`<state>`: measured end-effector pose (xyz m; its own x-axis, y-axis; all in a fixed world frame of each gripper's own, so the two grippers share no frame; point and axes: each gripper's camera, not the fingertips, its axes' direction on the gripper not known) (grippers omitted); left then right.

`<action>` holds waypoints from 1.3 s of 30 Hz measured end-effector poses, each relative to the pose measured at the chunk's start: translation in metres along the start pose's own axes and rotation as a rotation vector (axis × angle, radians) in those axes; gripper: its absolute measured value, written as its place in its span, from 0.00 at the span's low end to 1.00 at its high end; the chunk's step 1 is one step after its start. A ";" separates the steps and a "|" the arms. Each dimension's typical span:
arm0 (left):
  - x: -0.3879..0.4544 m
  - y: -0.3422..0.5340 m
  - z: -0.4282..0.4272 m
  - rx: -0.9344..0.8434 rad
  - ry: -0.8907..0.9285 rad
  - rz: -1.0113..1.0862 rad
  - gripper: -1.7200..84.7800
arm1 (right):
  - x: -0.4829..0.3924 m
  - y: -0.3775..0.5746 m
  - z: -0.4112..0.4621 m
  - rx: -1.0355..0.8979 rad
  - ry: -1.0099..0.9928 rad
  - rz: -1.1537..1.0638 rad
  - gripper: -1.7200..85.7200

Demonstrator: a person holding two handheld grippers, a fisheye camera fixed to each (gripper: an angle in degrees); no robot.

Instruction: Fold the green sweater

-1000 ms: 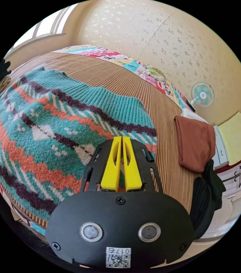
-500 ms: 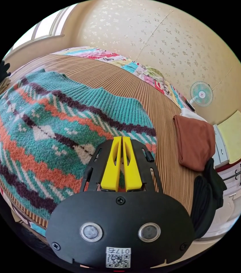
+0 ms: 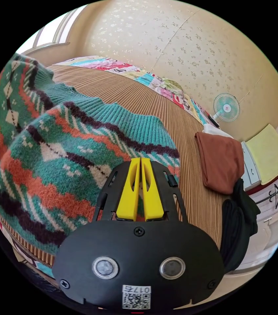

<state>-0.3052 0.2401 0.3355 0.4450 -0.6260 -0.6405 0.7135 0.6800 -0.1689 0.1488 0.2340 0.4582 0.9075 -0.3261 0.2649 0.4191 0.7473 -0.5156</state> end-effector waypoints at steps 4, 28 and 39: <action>0.067 0.026 0.059 -0.127 0.119 0.254 0.09 | 0.050 0.008 -0.014 0.033 -0.121 0.111 0.02; 0.211 0.342 0.139 -0.615 -0.098 0.912 0.05 | 0.316 0.180 -0.151 0.324 -0.982 0.701 0.15; 0.153 0.298 0.092 -0.603 -0.031 0.566 0.04 | 0.296 0.087 -0.138 -0.104 -1.091 0.285 0.09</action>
<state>0.0248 0.3120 0.2563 0.6706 -0.1320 -0.7300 -0.0312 0.9781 -0.2056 0.4576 0.1225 0.3792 0.4813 0.5653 0.6699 0.2483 0.6450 -0.7227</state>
